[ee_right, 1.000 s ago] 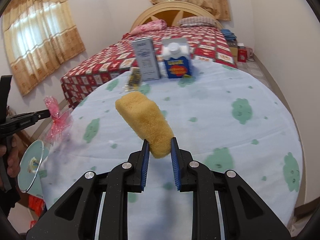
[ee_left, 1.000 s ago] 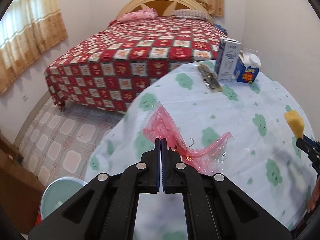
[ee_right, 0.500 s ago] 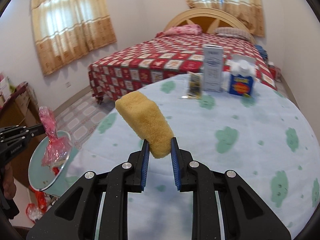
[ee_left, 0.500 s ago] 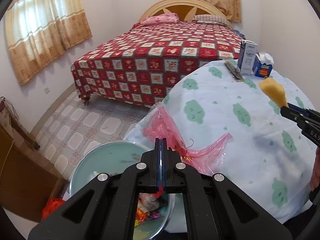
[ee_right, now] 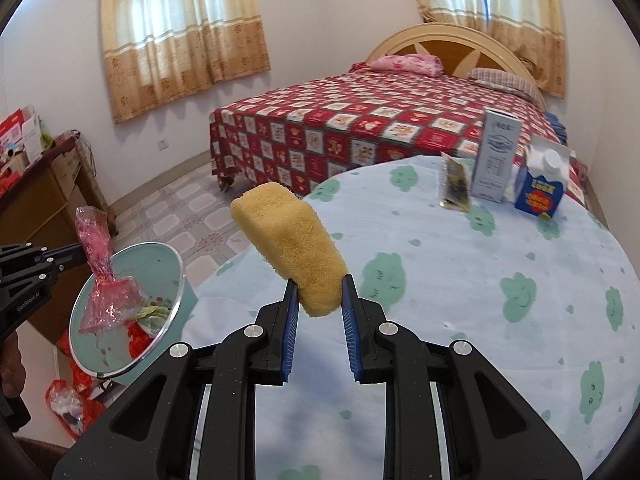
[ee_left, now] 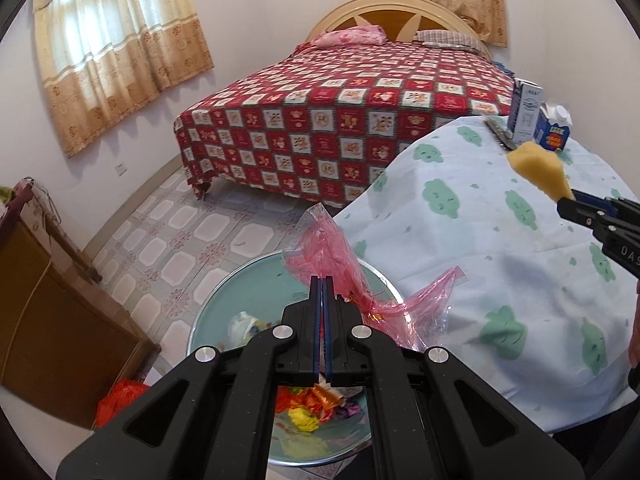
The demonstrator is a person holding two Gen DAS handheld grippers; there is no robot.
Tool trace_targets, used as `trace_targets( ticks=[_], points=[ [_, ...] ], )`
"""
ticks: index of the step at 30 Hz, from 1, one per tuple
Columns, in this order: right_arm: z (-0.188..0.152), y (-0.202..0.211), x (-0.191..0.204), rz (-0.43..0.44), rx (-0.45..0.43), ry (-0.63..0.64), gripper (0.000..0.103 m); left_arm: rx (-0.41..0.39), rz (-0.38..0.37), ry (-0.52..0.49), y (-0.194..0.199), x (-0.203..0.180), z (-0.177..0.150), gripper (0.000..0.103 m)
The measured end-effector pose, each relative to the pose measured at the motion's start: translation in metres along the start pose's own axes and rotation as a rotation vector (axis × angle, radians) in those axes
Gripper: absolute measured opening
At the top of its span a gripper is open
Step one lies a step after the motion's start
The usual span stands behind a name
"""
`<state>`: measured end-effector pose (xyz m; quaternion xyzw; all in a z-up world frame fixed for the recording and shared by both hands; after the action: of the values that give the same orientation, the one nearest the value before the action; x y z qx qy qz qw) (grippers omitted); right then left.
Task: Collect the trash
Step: 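Carry the pink bag with the left tool over the bin while the right tool carries the sponge, then hold the pink bag with the left tool over the bin while the right tool holds the sponge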
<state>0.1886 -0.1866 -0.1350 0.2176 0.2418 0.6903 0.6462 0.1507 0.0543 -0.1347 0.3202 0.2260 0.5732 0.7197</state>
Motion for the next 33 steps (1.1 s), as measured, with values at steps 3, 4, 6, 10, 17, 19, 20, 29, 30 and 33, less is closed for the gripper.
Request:
trace_targets(
  ticks=[3, 4, 6, 10, 17, 19, 20, 29, 30, 33],
  points=[
    [0.003, -0.001, 0.013, 0.014, -0.002, 0.027, 0.022, 0.004, 0.015, 0.009, 0.002, 0.008, -0.005, 0.001],
    [0.003, -0.001, 0.014, 0.016, -0.003, 0.029, 0.022, 0.005, 0.019, 0.010, 0.002, 0.010, -0.006, 0.001],
    [0.004, -0.001, 0.020, 0.025, -0.003, 0.041, 0.022, 0.008, 0.030, 0.019, 0.004, 0.017, -0.010, 0.001],
    [0.007, -0.003, 0.034, 0.041, -0.004, 0.065, 0.022, 0.013, 0.049, 0.029, 0.007, 0.027, -0.016, 0.001],
    [0.010, -0.006, 0.057, 0.067, 0.002, 0.102, 0.022, 0.017, 0.080, 0.048, 0.010, 0.046, -0.025, 0.001],
    [0.011, -0.007, 0.065, 0.076, 0.005, 0.112, 0.022, 0.020, 0.087, 0.056, 0.010, 0.051, -0.027, 0.001],
    [0.010, -0.007, 0.066, 0.078, 0.005, 0.114, 0.022, 0.021, 0.090, 0.060, 0.011, 0.054, -0.028, 0.001],
    [0.008, -0.010, 0.090, 0.101, 0.012, 0.153, 0.022, 0.024, 0.110, 0.086, 0.014, 0.071, -0.034, 0.001],
    [0.008, -0.010, 0.093, 0.104, 0.013, 0.157, 0.022, 0.023, 0.109, 0.088, 0.014, 0.072, -0.034, 0.001],
    [0.008, -0.010, 0.100, 0.108, 0.014, 0.168, 0.022, 0.022, 0.111, 0.093, 0.016, 0.076, -0.036, 0.001]
  ],
)
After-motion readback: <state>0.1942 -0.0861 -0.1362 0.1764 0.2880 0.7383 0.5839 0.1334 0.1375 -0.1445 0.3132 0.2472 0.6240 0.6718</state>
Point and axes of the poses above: each gripper's, at about its wrist camera, not at the fingertips, and y roughly against the way its jaws point, x to its left, z to its top, the point moved 4 cm from there along -y, roughly the way its jaws point, and after that the axes turned 11 degrees about -z, right-handed, at the moved point
